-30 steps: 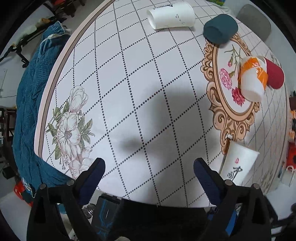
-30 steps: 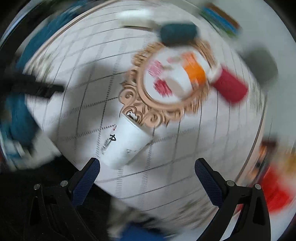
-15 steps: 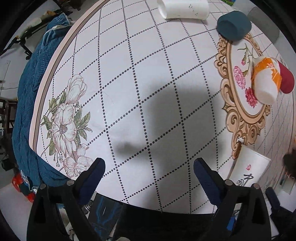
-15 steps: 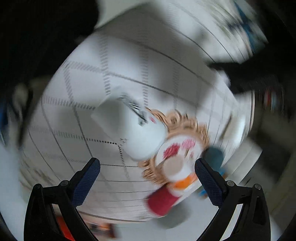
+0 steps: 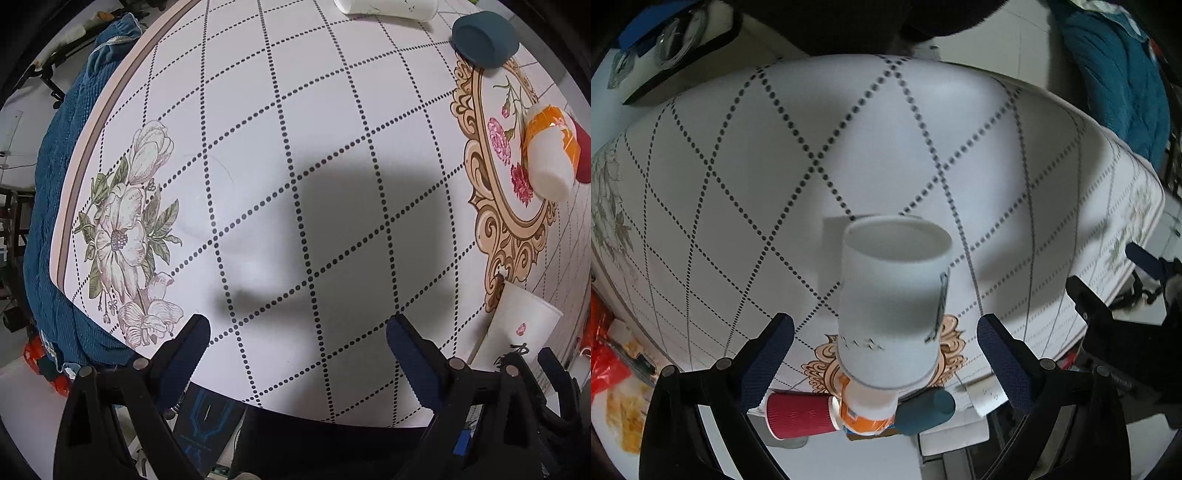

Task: Flip cup upside down
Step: 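Bring the right tool to the standing white cup and grasp its body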

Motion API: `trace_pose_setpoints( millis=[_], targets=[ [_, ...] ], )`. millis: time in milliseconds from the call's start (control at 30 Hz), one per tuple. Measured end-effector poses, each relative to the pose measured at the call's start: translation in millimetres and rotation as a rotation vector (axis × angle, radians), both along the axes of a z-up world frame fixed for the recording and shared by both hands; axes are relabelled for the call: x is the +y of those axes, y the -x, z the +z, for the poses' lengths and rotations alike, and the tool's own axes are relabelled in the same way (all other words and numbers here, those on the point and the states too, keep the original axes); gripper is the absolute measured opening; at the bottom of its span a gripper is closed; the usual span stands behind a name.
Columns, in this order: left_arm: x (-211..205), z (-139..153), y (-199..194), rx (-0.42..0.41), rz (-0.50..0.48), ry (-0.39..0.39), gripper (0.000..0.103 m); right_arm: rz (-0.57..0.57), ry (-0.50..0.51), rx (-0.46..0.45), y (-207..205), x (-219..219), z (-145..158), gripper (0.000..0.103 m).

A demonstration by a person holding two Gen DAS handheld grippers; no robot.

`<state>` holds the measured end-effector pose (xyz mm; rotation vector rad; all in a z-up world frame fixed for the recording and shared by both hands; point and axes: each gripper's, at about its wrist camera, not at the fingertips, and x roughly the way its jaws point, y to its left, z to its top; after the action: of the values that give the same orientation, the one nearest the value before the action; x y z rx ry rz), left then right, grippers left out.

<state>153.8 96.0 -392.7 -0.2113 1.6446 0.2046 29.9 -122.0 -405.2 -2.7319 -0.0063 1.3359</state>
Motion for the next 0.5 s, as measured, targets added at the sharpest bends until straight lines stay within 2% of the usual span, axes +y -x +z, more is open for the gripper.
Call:
trace_pose_setpoints(
  millis=[233, 300, 433, 500],
  targets=[
    [2.8, -8.8, 8.6, 0.000, -0.011, -0.004, 0.098, 0.005, 0.015, 0.003, 7.8, -4.7, -9.3, 0.094],
    [-2.2, -9.1, 8.8, -0.002, -0.016, -0.007, 0.098, -0.002, 0.012, 0.002, 12.4, -3.9, -11.3, 0.084],
    [-3.8, -0.5, 1.8, -0.005, -0.021, -0.010, 0.098, -0.011, 0.009, -0.012, 12.7, -0.9, -18.0, 0.082],
    [-3.9, 1.1, 0.9, -0.007, -0.021, -0.010, 0.098, -0.021, 0.008, -0.016, 11.5, 0.0, -20.5, 0.074]
  ],
)
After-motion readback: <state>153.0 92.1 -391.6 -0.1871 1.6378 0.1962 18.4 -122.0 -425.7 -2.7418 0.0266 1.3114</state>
